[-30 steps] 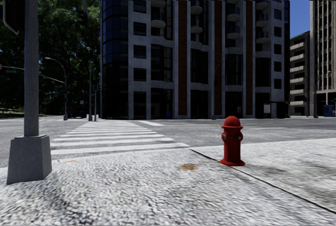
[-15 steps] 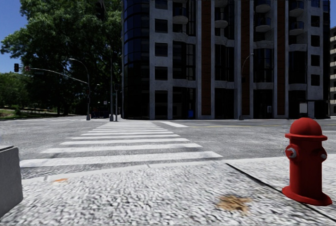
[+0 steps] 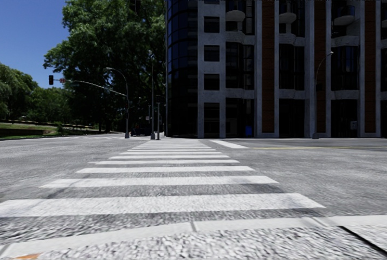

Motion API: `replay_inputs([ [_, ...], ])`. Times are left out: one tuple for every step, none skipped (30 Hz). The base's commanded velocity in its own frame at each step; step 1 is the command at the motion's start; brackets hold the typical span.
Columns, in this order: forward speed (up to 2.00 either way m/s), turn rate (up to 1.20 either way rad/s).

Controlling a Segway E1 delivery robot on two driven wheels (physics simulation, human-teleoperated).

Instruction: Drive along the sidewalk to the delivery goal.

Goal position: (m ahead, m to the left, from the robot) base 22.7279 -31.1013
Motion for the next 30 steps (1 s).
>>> replay_inputs([
  [2.00,0.38],
  [2.00,0.38],
  [2.00,0.38],
  [2.00,0.38],
  [2.00,0.38],
  [2.00,0.38],
  [2.00,0.35],
  [2.00,0.21],
  [2.00,0.00],
  [2.00,0.00],
  [2.00,0.00],
  [1.91,0.00],
  [1.72,0.00],
  [1.63,0.00],
  [1.63,0.00],
  [1.42,0.00],
  [1.25,0.00],
  [0.98,0.00],
  [0.98,0.00],
  [0.89,0.00],
  [0.86,0.00],
  [0.86,0.00],
  [0.86,0.00],
  [0.86,0.00],
  [0.86,0.00],
  [0.87,0.00],
  [0.88,0.00],
  [0.88,0.00],
  [0.91,0.00],
  [0.93,0.00],
])
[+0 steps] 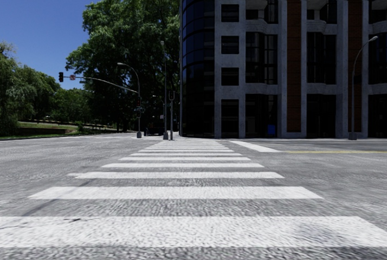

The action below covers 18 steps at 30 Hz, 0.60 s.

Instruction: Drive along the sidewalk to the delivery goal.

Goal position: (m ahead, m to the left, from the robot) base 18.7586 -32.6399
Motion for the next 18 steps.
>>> replay_inputs([
  [0.96,0.00],
  [0.96,0.00],
  [0.98,0.00],
  [1.04,0.00],
  [1.26,0.00],
  [1.26,0.00],
  [1.32,0.00],
  [1.37,0.00],
  [1.44,0.00],
  [1.44,0.00],
  [1.47,0.00],
  [1.48,0.00],
  [1.48,0.00],
  [1.48,0.00],
  [1.48,0.00],
  [1.48,0.00],
  [1.48,0.00],
  [1.48,0.00],
])
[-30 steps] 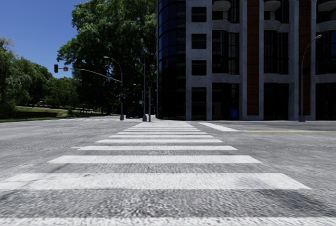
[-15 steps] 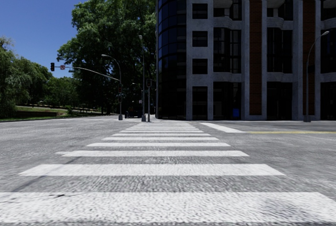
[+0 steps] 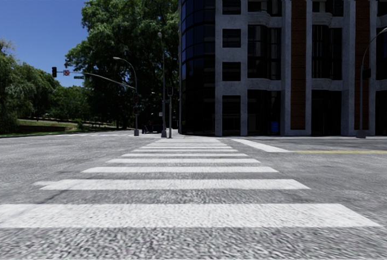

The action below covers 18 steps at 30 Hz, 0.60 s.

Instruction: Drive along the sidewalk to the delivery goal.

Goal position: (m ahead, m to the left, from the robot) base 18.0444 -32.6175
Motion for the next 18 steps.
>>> replay_inputs([
  [1.49,0.00],
  [1.49,0.00],
  [1.49,0.00],
  [1.49,0.00],
  [1.49,0.00],
  [1.49,0.00],
  [2.00,0.00],
  [2.00,0.00],
  [2.00,0.00],
  [2.00,0.00],
  [2.00,0.00],
  [2.00,0.00],
  [2.00,0.00],
  [2.00,0.00],
  [2.00,0.00],
  [2.00,0.00],
  [2.00,0.00],
  [2.00,0.00],
])
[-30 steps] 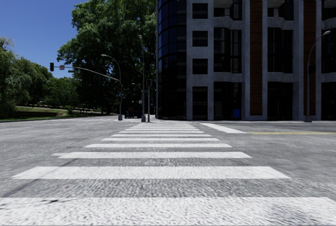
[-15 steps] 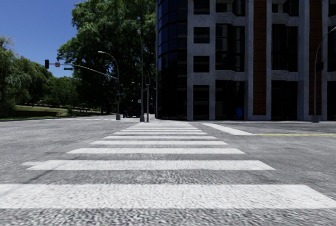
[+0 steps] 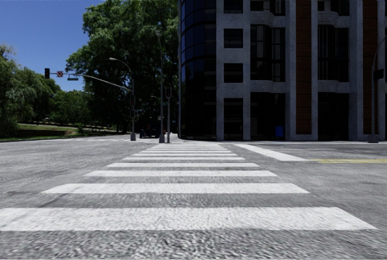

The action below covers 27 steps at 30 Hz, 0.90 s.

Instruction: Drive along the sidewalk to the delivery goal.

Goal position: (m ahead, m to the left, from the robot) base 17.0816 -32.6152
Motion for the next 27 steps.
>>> replay_inputs([
  [2.00,0.00],
  [2.00,0.00],
  [2.00,0.00],
  [2.00,0.00],
  [2.00,0.00],
  [2.00,0.00],
  [2.00,0.00],
  [2.00,0.00],
  [2.00,0.00],
  [2.00,0.00],
  [2.00,0.00],
  [2.00,0.00],
  [2.00,0.00],
  [2.00,0.00],
  [2.00,0.00],
  [2.00,0.00],
  [2.00,0.00],
  [2.00,0.00],
  [2.00,0.00],
  [2.00,0.00],
  [2.00,0.00],
  [2.00,0.00],
  [2.00,0.00],
  [2.00,0.00],
  [2.00,0.00],
  [2.00,0.00],
  [2.00,0.00],
])
